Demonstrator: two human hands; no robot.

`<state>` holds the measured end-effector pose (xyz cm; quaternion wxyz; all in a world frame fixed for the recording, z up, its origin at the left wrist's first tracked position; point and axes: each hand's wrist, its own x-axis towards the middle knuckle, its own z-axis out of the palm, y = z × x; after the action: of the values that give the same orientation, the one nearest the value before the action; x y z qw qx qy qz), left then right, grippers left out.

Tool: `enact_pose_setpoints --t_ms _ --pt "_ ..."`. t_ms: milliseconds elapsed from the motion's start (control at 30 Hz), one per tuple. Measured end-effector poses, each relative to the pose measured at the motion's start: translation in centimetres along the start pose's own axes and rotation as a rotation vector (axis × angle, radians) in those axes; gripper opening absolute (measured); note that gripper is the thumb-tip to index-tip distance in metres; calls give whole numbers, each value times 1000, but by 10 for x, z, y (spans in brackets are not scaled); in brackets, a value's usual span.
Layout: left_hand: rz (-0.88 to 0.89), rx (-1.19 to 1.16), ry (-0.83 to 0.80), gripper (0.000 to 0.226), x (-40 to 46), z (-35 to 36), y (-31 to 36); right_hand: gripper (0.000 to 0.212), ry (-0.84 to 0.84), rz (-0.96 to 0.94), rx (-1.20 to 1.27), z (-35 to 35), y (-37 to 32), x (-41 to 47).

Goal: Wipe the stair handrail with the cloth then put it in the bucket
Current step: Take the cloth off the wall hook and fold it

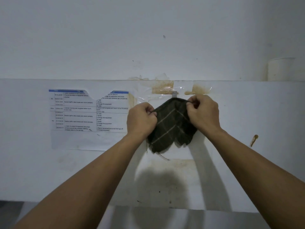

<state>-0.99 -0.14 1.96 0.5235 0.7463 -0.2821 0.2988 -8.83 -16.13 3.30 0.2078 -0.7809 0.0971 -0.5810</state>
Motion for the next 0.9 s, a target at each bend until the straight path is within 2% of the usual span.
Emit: enact_pose_setpoints --t_ms 167,333,533,600,667,767,900 --pt "-85 -219 10 6 10 -35 1 5 -19 -132 62 -7 -30 3" --pt "-138 -256 103 7 2 -98 -21 6 -146 -290 124 22 -69 -8" --pt "-358 -207 123 11 -38 -209 -79 13 -482 -332 416 85 -137 -47" --pt "-447 -188 132 21 -58 -255 -98 12 -617 -351 468 113 -169 -65" --pt "-512 -188 140 31 -83 -305 -113 14 -747 -372 511 137 -208 -86" --pt "-576 -131 165 31 -126 -384 -124 26 -958 -397 576 170 -277 -128" --pt "-634 13 311 34 -189 -477 -124 39 -1174 -441 692 194 -374 -193"
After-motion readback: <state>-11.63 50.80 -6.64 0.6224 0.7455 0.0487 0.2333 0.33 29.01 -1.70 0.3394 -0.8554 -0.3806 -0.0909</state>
